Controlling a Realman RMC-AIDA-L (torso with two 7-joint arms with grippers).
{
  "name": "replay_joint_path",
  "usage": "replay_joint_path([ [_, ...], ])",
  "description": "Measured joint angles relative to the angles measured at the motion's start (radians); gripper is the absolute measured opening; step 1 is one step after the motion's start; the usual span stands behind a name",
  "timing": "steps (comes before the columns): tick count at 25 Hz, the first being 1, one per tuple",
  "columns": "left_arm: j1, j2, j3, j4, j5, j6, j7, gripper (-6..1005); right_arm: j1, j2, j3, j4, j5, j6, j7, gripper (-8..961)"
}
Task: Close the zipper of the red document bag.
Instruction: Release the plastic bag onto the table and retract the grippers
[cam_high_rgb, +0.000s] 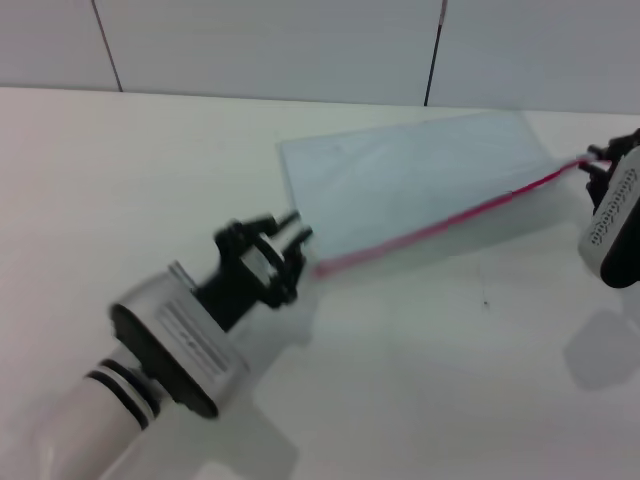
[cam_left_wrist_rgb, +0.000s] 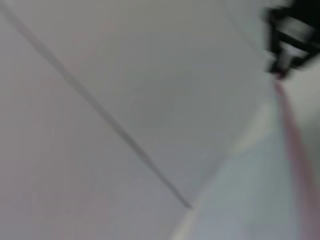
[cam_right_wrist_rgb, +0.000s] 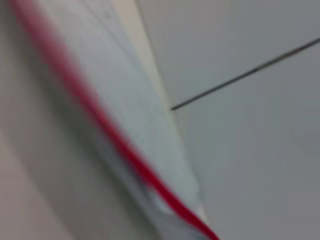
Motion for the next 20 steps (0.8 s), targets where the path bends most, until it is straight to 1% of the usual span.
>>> replay_joint_path([
  [3,0.000,0.002,0.000,0.011,-0.067,0.071,-0.061,220,-0.005,0.002,-0.052,0.054,0.005,0.144,0.002,73],
  [6,0.001,0.002,0.000,0.050,-0.142,0.151,-0.156,237,-0.007,0.002,-0.121,0.105,0.059,0.305,0.003,313],
  [7,0.002,0.002,0.000,0.061,-0.159,0.174,-0.193,242,-0.007,0.002,-0.153,0.125,0.095,0.379,0.003,332],
  [9,0.006,0.004,0.000,0.092,-0.184,0.226,-0.294,312,-0.007,0.000,-0.218,0.168,0.156,0.513,0.003,370],
  [10,0.006,0.004,0.000,0.108,-0.188,0.246,-0.339,347,-0.006,-0.001,-0.235,0.181,0.174,0.553,0.003,389],
  [13,0.008,0.005,0.000,0.183,-0.191,0.319,-0.519,452,0.004,-0.001,-0.328,0.251,0.260,0.738,0.007,446],
  [14,0.008,0.005,0.000,0.206,-0.191,0.337,-0.572,461,0.011,-0.001,-0.364,0.276,0.291,0.803,0.017,465],
  [17,0.009,0.005,0.000,0.270,-0.198,0.384,-0.712,490,0.038,-0.002,-0.462,0.346,0.358,0.966,0.108,522],
  [20,0.010,0.006,0.000,0.316,-0.230,0.412,-0.808,499,0.075,-0.003,-0.560,0.431,0.367,1.100,0.335,551],
])
